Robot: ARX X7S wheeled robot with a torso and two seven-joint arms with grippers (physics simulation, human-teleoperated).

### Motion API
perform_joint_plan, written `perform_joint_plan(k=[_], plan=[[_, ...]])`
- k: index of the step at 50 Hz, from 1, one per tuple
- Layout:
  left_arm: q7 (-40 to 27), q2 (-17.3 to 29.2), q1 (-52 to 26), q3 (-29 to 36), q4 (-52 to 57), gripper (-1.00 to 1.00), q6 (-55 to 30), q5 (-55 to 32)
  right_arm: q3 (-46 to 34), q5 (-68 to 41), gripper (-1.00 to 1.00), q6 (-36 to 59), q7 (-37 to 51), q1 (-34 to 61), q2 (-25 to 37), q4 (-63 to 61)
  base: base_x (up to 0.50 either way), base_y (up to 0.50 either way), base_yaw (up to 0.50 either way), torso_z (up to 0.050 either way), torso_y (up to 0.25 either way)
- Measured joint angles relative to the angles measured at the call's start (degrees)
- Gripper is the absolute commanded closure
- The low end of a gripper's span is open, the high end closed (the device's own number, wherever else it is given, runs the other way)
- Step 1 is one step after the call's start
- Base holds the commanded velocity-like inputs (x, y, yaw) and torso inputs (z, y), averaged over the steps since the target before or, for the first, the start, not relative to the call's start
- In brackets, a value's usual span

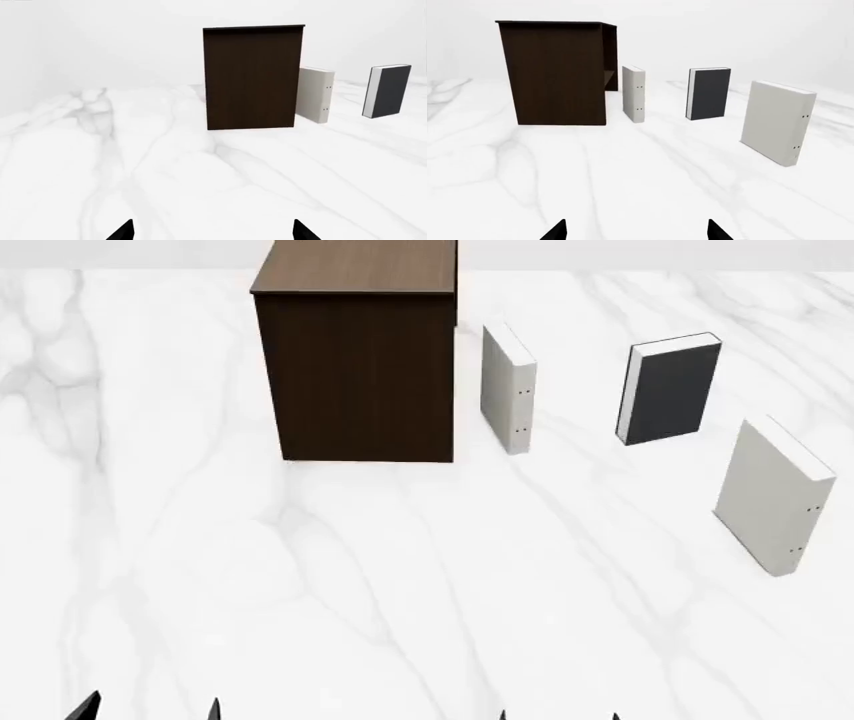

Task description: Pick up the book in the middle and place it on the cabinet shelf.

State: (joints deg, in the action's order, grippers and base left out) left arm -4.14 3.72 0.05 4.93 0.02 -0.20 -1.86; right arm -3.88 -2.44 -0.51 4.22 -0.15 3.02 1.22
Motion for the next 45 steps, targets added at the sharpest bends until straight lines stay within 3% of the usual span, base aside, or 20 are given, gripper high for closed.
perform_joint_plan(k=[12, 26, 45], plan=[[-2.14, 1.32, 0.50, 1.01, 2.45, -1.00, 2.20, 0.44, -0.69, -1.42, -1.00, -0.09, 1.87, 0.68, 0.99, -0.97, 0.00, 0.00, 0.00, 0.000, 0.000], [-10.01, 3.37, 2.52, -2.50, 19.66, -1.00, 14.84, 7.46, 1.12, -0.76, -1.00, -18.02, 6.51, 1.10, 2.09, -16.06, 0.02, 0.00, 0.00, 0.000, 0.000], [-14.06, 4.92, 3.74, -3.43, 28.10, -1.00, 19.27, 10.05, 0.41, -2.31, -1.00, -26.04, 9.67, 0.73, 3.60, -25.42, 0.49, -0.02, 0.00, 0.000, 0.000]])
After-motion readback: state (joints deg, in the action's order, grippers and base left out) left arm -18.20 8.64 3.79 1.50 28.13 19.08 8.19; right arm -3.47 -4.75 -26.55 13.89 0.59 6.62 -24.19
